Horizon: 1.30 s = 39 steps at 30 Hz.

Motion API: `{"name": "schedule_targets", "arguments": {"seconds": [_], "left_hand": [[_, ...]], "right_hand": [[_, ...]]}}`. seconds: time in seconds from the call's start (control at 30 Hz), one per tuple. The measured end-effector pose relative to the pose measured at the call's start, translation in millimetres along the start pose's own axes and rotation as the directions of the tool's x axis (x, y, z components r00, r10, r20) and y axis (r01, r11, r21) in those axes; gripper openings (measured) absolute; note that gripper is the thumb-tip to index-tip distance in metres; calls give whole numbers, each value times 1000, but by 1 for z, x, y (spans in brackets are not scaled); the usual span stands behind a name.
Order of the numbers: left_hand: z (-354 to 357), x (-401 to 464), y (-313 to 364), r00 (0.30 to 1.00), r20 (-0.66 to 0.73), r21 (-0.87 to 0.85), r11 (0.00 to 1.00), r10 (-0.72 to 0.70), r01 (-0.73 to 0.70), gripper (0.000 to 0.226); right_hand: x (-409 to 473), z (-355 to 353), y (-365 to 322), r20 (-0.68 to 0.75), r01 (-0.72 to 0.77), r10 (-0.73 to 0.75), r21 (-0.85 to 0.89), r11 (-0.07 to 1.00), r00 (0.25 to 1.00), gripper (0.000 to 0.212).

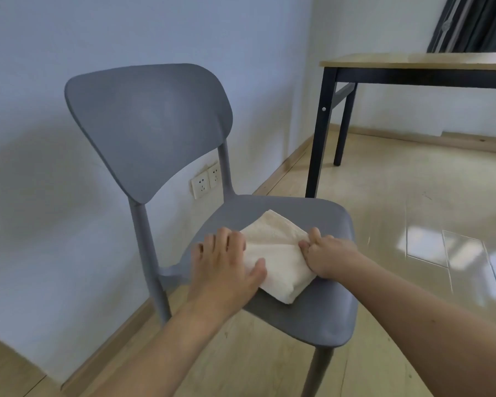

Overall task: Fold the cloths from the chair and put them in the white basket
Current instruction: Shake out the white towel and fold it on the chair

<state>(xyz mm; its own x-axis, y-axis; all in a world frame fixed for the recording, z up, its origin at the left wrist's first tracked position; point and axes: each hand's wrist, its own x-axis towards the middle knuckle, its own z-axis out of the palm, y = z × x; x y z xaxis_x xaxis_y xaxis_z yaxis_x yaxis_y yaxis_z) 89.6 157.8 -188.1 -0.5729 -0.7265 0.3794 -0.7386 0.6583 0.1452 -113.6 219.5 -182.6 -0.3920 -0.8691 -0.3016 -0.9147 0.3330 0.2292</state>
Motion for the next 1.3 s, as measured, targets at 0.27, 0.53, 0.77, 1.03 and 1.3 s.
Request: {"name": "schedule_targets", "arguments": {"seconds": [0.27, 0.53, 0.77, 1.03, 1.3], "left_hand": [[8, -23, 60, 988, 147, 114, 993, -47, 31, 35], [14, -26, 57, 958, 277, 2, 997, -79, 81, 42], [-27, -40, 35, 883, 459, 41, 990, 104, -138, 54], [-2, 24, -12, 833, 516, -57, 978, 200, -200, 80], [16, 40, -31, 809, 505, 42, 927, 302, -373, 58]], "right_hand": [[-16, 5, -7, -46, -43, 46, 45, 998, 998, 33], [-13, 6, -4, -19, -77, 78, 78, 994, 997, 37], [-5, 6, 10, -122, -34, 50, 124, 992, 991, 34], [-27, 4, -20, -486, 112, 142, 456, 883, 862, 48], [-18, 36, -16, -169, 47, 35, 462, 886, 985, 56]]}}
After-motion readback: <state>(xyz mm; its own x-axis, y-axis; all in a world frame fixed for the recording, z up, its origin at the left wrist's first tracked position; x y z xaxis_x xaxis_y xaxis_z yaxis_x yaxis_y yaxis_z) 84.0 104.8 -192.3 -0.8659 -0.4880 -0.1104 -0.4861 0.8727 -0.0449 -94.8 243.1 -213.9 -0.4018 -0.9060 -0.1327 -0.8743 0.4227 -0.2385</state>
